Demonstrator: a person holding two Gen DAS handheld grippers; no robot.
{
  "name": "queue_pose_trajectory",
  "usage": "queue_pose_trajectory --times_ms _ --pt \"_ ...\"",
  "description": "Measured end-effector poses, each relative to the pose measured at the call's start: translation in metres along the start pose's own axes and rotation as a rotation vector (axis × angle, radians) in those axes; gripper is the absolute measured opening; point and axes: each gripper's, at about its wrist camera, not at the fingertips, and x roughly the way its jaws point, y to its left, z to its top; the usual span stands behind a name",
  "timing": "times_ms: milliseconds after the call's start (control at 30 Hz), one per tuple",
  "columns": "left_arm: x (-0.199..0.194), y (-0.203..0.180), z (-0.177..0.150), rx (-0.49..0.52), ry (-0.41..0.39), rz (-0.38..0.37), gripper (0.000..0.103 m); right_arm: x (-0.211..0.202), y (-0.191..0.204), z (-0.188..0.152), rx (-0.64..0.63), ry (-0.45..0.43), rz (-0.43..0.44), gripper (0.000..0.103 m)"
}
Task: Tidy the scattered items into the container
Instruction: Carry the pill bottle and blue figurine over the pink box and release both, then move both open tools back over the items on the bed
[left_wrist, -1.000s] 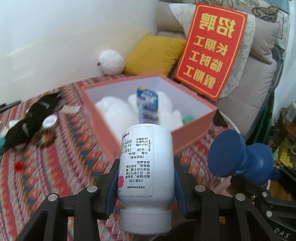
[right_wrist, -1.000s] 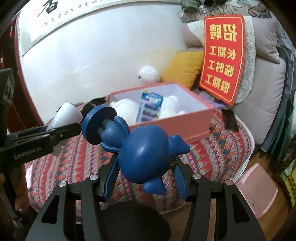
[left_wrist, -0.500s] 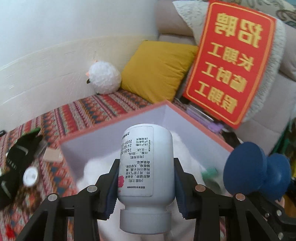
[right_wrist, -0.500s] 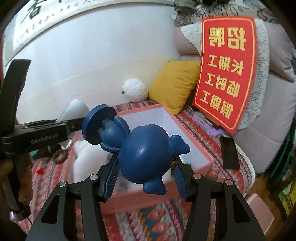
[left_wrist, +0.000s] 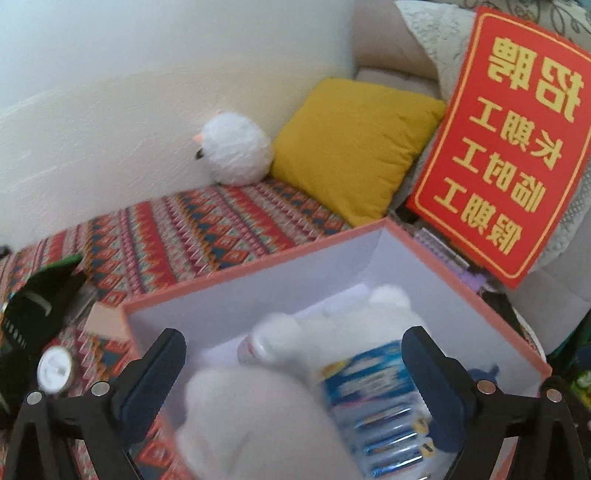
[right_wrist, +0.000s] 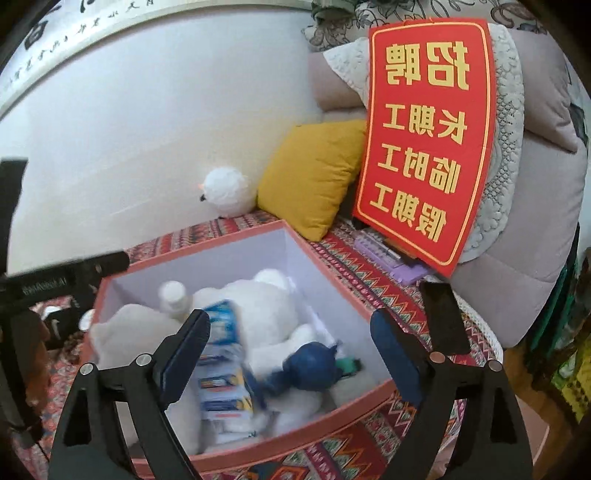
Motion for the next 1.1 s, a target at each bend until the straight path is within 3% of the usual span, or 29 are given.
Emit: queue_pose_trajectory --times_ms 300,533,767,967,1033,1100 --pt "-0.083 0.053 -0.061 -0.092 -0.001 0.065 0.098 -0.082 0.062 -0.021 -0.051 -0.058 0.111 0.097" --pt "-0.154 0.124 -0.122 -0.148 -0.001 0.178 0.098 -0.107 0.151 -0.064 -0.141 0.008 0.242 0.099" --pt "-0.170 0.221 -0.175 -0.235 0.049 0.317 0.098 -0.084 0.262 -0.123 -0.234 0.145 0.392 0.099" --pt "-0.179 0.305 -0.219 -0.314 0.098 0.432 0.098 -0.025 0.342 -0.161 -0.225 0.306 0.484 0.099" --pt "-0.182 0.334 -0.234 -0.341 0.114 0.471 0.098 -0.001 0.359 -0.165 -0.191 0.344 0.501 0.098" --pt "-0.184 0.361 -0.248 -0.366 0.130 0.508 0.098 0.025 0.375 -0.165 -0.205 0.342 0.462 0.095"
